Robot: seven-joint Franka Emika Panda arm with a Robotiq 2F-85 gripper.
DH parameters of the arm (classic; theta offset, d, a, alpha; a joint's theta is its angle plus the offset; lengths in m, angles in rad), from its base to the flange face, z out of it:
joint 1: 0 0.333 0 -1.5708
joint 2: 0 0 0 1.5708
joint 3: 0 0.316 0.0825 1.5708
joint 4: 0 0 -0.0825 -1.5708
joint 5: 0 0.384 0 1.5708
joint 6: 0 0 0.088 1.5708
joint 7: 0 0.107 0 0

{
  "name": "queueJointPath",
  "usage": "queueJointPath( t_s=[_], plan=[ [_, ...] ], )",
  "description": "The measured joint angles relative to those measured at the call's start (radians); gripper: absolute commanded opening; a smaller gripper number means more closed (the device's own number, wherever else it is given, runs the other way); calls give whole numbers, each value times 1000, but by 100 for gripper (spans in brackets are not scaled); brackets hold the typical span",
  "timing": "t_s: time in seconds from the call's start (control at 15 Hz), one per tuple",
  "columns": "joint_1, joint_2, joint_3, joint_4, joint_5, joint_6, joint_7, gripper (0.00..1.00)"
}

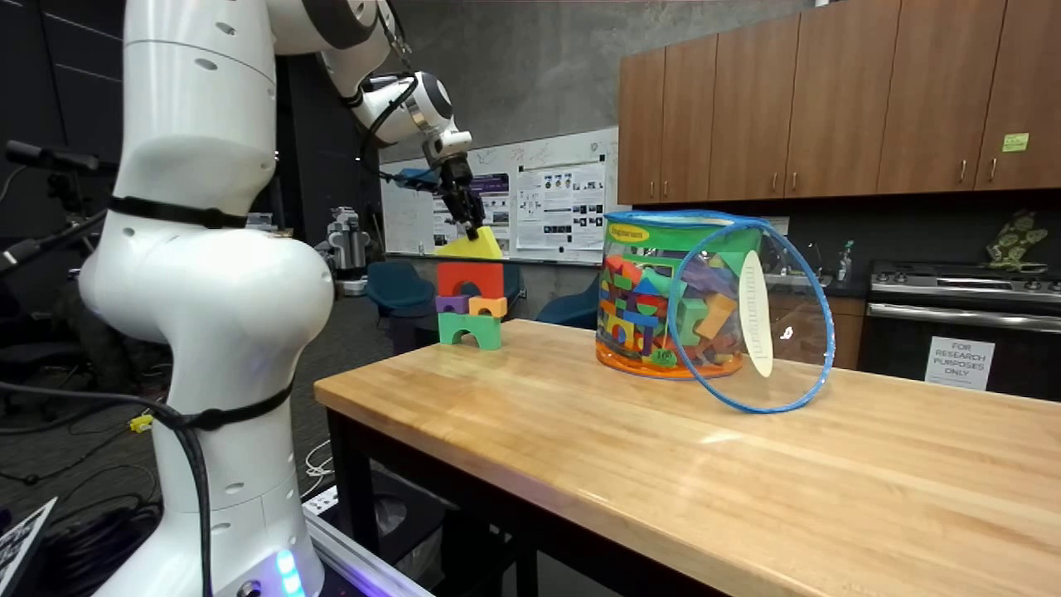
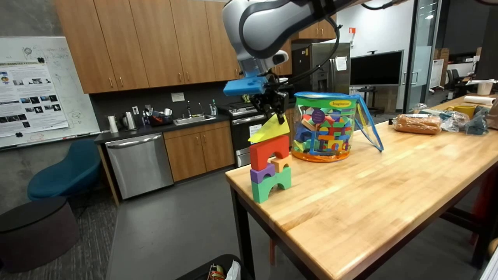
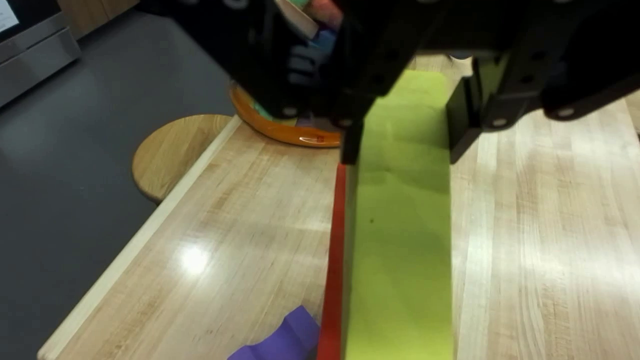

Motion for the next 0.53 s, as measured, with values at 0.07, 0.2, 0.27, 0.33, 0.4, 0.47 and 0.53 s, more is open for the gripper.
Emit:
queueJointPath(
  t_s=[0.07, 0.2, 0.27, 0.33, 0.4, 0.47, 0.53],
  plan=[
    [0, 5, -4, 0, 0, 2, -7, 17],
    [0, 14, -11, 0, 0, 5, -23, 17],
    [0, 18, -14, 0, 0, 7, -30, 17],
    [0, 21, -17, 0, 0, 10, -38, 17],
    [0, 23, -19, 0, 0, 14, -45, 17],
    [0, 25, -22, 0, 0, 17, -51, 17],
    [0, 26, -24, 0, 0, 20, -59, 17]
  ],
)
